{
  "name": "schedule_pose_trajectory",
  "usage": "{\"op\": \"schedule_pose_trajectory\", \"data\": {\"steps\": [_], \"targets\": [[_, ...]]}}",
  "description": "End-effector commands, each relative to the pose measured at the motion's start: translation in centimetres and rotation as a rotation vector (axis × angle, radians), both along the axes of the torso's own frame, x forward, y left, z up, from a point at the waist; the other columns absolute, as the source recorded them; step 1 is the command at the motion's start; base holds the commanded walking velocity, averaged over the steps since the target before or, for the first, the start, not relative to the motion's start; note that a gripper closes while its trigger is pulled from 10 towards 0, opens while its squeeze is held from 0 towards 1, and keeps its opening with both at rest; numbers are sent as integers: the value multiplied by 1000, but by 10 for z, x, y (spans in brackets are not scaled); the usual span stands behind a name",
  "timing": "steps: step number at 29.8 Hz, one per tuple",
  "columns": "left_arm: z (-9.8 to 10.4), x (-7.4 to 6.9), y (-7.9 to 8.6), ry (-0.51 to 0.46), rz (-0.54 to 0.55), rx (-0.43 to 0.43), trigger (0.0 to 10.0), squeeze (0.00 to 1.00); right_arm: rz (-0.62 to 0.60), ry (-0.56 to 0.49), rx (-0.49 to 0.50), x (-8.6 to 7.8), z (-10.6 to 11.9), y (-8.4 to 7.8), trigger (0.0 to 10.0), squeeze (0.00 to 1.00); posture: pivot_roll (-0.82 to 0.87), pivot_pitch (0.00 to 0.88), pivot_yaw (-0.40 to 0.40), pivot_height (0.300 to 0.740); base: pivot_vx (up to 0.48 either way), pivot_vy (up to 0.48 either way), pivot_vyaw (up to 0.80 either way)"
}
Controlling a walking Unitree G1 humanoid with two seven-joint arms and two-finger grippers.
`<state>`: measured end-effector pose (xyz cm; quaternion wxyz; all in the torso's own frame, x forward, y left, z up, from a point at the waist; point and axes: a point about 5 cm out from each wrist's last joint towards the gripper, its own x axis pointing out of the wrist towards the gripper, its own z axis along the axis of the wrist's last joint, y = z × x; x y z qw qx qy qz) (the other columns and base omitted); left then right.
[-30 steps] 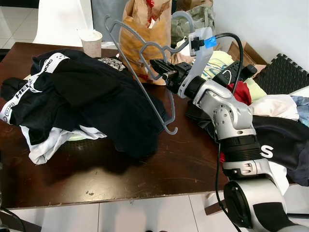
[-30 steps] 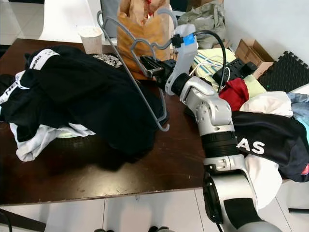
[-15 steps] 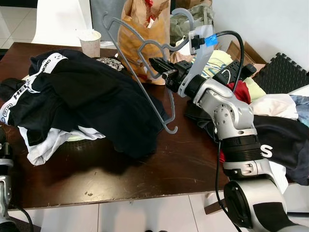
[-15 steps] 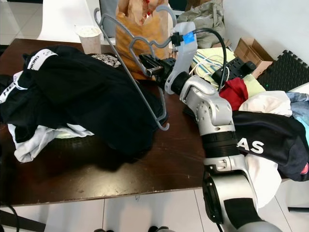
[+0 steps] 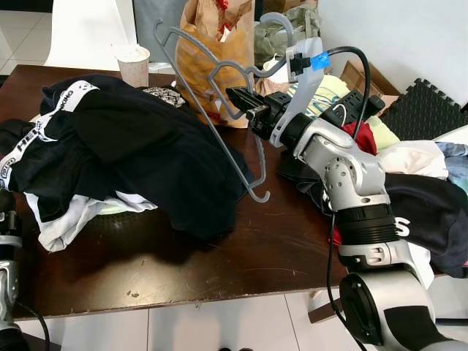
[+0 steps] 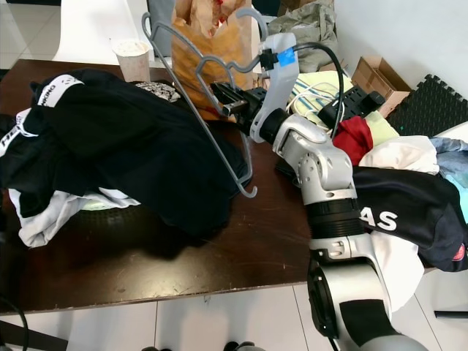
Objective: Hang hanger
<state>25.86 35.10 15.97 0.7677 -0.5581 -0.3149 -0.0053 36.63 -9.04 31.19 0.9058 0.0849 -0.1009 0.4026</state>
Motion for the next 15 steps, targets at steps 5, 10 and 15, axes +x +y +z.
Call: {"op": "schedule_pose_trajectory", "data": {"steps": [5,10,15], "targets": [[9,1,0,-40,-34,24,2196,0,8,-28,-15,-4,7,0,10000,0,-92,194,-125,740,0,0,0],[12,1,-1,-52,-44,30,0,0,8,-30,-16,-4,7,-1,10000,0,-91,196,-125,740,0,0,0],[14,0,-2,-56,-30,41,0,0,9,-30,-14,-4,8,-1,10000,0,-90,196,-123,740,0,0,0]]}}
